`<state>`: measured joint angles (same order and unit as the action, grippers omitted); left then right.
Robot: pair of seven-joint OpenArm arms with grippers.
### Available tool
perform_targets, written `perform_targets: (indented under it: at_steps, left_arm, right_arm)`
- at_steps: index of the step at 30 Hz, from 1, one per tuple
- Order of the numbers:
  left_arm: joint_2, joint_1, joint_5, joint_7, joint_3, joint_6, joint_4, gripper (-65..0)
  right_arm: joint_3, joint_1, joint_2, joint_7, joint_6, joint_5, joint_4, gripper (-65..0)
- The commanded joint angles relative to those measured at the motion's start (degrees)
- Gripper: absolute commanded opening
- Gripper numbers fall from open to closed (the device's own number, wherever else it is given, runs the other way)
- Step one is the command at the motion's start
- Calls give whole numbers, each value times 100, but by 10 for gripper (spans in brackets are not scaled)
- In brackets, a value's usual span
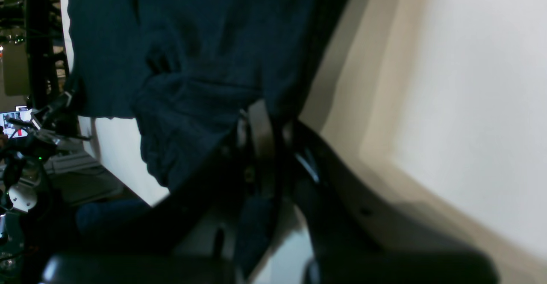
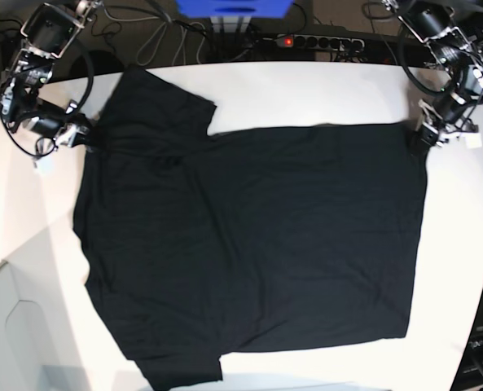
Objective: Fold the T-shirt properly
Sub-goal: 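Lift the held shoulder edge and drag the shirt toward the robot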
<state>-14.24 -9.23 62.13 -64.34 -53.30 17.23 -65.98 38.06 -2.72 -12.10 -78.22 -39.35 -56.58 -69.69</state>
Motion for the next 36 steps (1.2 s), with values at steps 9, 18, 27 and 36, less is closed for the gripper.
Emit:
perform_targets:
  at_steps: [9, 18, 27, 36]
  left_arm:
    - [303, -707, -477, -226, 16, -145, -1591, -650]
    - [321, -1235, -433, -191, -20, -145, -2277, -650]
    - [479, -1657, -433, -191, -37, -145, -3130, -650]
    - [593, -2008, -433, -191, -37, -137, -3613, -650]
  right_arm:
    - [40, -172, -359, -178, -65, 396, 2, -650]
    - [66, -761, -518, -178, -65, 387, -842, -650]
    - [84, -1253, -491, -178, -65, 387, -1642, -650]
    - [725, -1763, -491, -178, -65, 387, -2380, -650]
